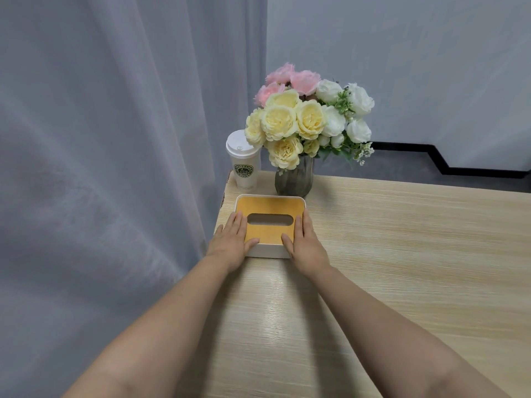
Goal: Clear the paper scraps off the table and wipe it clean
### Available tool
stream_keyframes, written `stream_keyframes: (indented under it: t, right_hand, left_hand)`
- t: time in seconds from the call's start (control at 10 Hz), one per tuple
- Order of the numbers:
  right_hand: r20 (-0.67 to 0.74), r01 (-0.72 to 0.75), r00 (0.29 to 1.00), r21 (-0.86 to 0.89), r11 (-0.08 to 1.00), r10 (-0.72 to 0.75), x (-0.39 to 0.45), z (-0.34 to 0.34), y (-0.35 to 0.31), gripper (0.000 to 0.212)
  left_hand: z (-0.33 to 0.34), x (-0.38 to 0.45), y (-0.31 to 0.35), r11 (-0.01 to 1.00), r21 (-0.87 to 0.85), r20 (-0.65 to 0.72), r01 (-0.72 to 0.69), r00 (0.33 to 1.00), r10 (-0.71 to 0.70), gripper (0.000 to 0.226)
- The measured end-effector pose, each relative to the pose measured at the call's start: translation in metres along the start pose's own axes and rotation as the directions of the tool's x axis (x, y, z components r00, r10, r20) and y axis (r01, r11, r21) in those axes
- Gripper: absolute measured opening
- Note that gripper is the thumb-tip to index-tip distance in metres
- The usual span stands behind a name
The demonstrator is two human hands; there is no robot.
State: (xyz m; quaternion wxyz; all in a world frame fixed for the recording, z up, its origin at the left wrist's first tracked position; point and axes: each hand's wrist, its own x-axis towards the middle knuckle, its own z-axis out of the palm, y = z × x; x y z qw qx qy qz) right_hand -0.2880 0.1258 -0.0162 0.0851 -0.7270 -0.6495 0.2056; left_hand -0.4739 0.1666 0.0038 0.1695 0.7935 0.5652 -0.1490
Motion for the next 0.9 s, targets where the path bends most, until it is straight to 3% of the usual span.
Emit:
stream_keyframes:
  t: [0.5, 0.7, 0.9]
  right_hand:
    - [0.048, -0.007, 0.999, -0.056, 0.998, 0.010, 0.004, -0.006, -0.004, 0.070]
    - [0.045, 0.015, 0.999, -0.074, 0.997, -0.011, -0.006, -0.032, 0.018, 0.070]
    - [-0.043, 0.023, 0.999, -0.121, 0.992, -0.028, -0.022, -0.073, 0.054, 0.065]
  left_hand:
    - [-0.012, 0.003, -0.004, 0.999, 0.044, 0.000, 0.000, 1.000, 0.000, 0.069]
    - [-0.024, -0.007, 0.017, 0.997, 0.055, -0.146, -0.051, 0.988, 0.059, 0.065]
    - [-0.042, -0.013, 0.072, 0.989, 0.022, -0.253, -0.145, 0.957, 0.145, 0.062]
